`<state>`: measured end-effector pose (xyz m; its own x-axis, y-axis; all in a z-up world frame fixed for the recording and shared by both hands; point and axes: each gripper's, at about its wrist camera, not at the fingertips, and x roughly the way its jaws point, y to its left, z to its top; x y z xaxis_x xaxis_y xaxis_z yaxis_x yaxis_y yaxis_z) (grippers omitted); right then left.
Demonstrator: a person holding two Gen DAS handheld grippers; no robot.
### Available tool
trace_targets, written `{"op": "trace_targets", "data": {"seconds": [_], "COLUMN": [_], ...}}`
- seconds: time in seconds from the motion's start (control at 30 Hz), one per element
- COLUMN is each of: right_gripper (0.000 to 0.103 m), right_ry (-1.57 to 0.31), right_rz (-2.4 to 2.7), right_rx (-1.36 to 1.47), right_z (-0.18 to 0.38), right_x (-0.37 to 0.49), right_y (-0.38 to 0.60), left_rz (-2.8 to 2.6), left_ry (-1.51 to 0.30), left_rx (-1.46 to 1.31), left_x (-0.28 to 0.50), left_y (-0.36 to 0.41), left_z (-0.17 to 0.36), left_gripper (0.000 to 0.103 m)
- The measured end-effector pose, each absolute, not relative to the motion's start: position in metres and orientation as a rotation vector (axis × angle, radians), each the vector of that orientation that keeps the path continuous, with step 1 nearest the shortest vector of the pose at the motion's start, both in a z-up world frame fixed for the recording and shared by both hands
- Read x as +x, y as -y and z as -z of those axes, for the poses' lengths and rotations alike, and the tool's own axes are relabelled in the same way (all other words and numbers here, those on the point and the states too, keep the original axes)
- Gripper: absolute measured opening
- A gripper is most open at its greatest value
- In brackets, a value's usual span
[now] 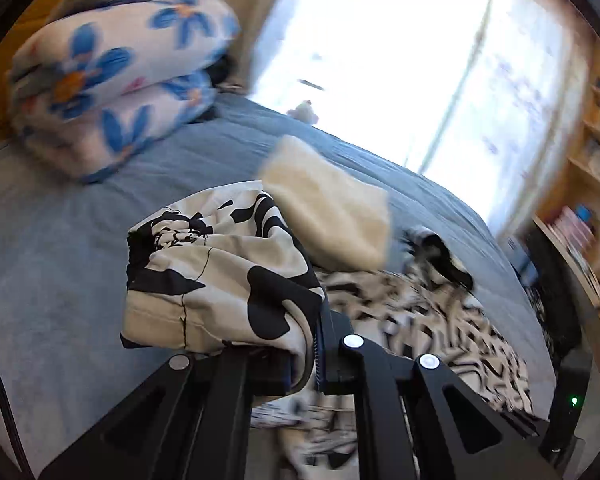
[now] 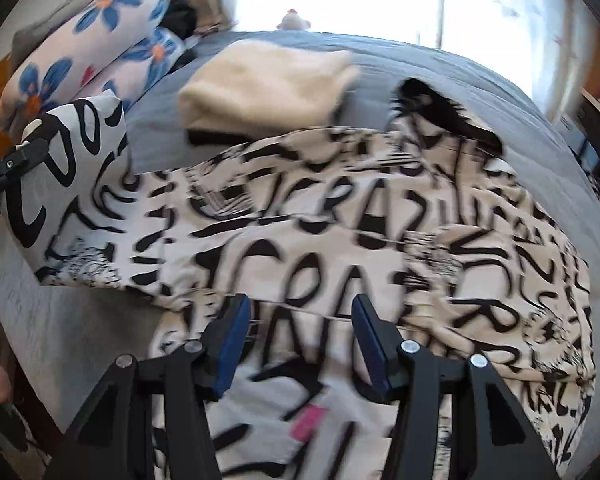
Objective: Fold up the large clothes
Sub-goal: 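Fold the held sleeve across the jacket body with the left gripper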
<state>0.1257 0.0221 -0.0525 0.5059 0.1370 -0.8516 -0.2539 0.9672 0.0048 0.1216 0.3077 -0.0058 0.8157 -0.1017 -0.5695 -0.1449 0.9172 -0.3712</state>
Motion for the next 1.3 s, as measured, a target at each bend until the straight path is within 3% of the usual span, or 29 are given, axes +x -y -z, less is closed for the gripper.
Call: {"op": "trace_targets", "data": {"seconds": [0.2, 0.47, 0.53, 0.63, 0.8, 1.0, 1.3], "right_gripper": [0.053, 0.053, 0.053, 0.053, 0.053, 0.053, 0.053], "right_ry": [-1.012, -1.067, -1.081, -1.103, -1.111, -1.098, -1.059], "right_rz": [-0.139, -0.033, -0.019, -0.009, -0.019, -0.069, -0.22], "right_rx": [-0.054, 0.039, 0.058, 0.079, 0.114, 0.125, 0.112], "right_z": [0.05, 0.076, 0.085, 0.095, 0.103, 0.099, 0.076], "right_x": [0.126, 0.123, 0.121, 0.119, 0.119, 0.121, 0.127], "right_y": [0.052, 0.139, 0.156, 0.176, 0.193, 0.187, 0.15], "left_rz": [0.11, 0.25, 0.272, 0.278, 0.318, 0.341, 0.29], "left_ry": [-0.715, -0.954, -1.023, -1.103, -1.109, -1.088, -1.004], "left_rx": [-0.306, -0.131, -0.084, -0.024, -0.062, -0.111, -0.238], "left_x": [0.151, 0.182, 0.184, 0.183, 0.172, 0.161, 0.125], "left_y": [-0.207, -0.071, -0.048, -0.028, -0.032, -0.049, -0.12], "left_z": [0.015, 0.087, 0.113, 0.143, 0.144, 0.118, 0.077], "left_gripper": [0.006, 0.006, 0.008, 0.019, 0.053, 0.064, 0.065]}}
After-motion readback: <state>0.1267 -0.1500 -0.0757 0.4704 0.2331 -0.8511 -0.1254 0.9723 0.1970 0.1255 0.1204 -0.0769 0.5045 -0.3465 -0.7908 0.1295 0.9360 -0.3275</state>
